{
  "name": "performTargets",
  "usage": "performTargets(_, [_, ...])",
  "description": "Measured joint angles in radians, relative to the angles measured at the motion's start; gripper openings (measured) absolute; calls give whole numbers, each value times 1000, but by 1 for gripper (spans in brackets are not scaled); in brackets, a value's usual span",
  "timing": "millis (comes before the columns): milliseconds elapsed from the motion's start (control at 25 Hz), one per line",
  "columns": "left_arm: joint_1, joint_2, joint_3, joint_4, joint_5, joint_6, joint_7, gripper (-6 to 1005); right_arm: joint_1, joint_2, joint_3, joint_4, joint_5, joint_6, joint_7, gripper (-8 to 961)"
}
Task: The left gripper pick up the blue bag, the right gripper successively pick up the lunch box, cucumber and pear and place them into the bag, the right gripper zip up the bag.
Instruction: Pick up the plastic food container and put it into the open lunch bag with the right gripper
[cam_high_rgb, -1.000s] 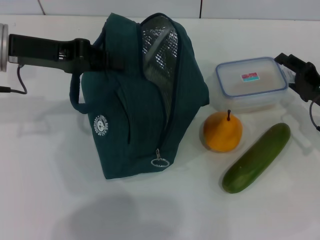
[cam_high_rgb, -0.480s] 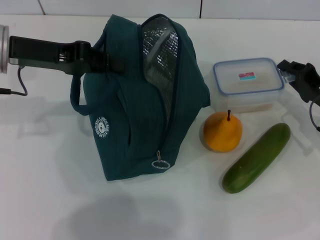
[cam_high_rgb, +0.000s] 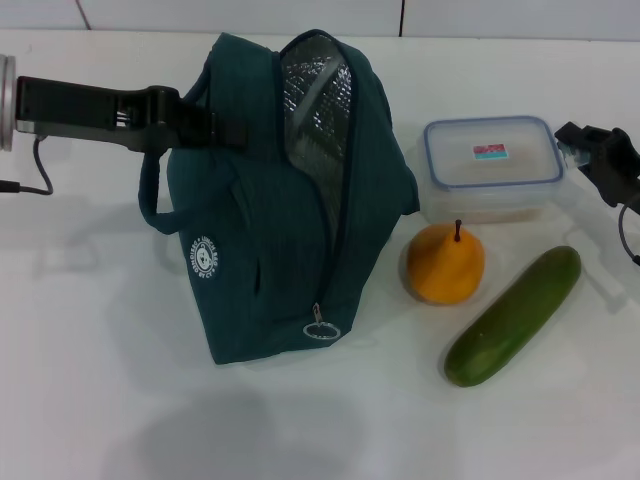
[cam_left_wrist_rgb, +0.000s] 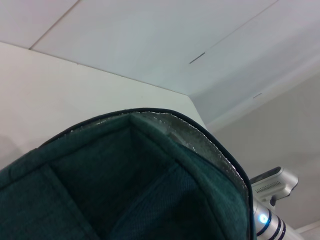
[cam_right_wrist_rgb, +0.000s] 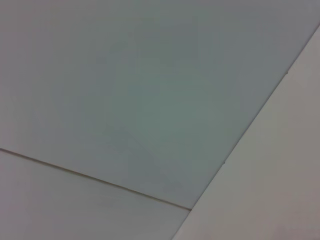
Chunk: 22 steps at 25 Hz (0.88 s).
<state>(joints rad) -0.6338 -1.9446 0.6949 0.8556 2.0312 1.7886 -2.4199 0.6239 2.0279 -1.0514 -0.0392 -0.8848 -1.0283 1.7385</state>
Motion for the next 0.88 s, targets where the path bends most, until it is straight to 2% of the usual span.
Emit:
performTargets(400, [1, -1, 0, -1, -3, 0, 1, 39, -13, 0, 2, -3, 1, -73, -58, 98])
performTargets(880, [2, -3, -6, -3, -3, 0, 10, 39, -69, -2, 6, -41, 70, -206, -59, 97])
